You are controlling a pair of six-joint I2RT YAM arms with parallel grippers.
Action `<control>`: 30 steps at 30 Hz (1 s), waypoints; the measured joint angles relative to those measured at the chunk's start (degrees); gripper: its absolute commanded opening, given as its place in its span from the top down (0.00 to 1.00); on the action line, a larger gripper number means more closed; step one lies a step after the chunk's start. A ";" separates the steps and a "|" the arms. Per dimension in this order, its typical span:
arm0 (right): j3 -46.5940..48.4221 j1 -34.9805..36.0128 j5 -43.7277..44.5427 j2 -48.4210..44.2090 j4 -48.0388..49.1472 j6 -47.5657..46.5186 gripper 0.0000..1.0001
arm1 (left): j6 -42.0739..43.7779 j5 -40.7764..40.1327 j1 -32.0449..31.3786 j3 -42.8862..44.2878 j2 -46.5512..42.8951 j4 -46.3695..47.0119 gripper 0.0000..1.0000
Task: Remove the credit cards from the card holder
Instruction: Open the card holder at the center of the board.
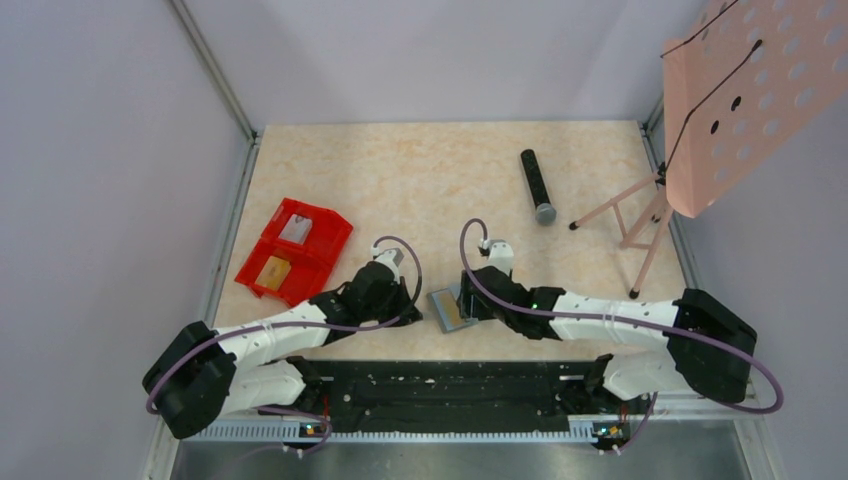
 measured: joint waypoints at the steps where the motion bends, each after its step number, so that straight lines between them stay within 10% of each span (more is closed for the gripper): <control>1: 0.02 -0.02 0.24 -0.22 -0.31 0.11 0.39 | 0.00 -0.02 0.00 0.00 0.00 0.02 1.00; 20: -1.11 -1.16 4.61 -6.05 -9.90 0.79 0.43 | 0.13 -0.22 0.00 -0.11 0.00 -0.02 1.00; 30: -0.39 -4.92 -0.13 -8.63 -12.33 -2.32 0.65 | 1.57 -0.42 0.52 0.07 0.00 -1.90 1.00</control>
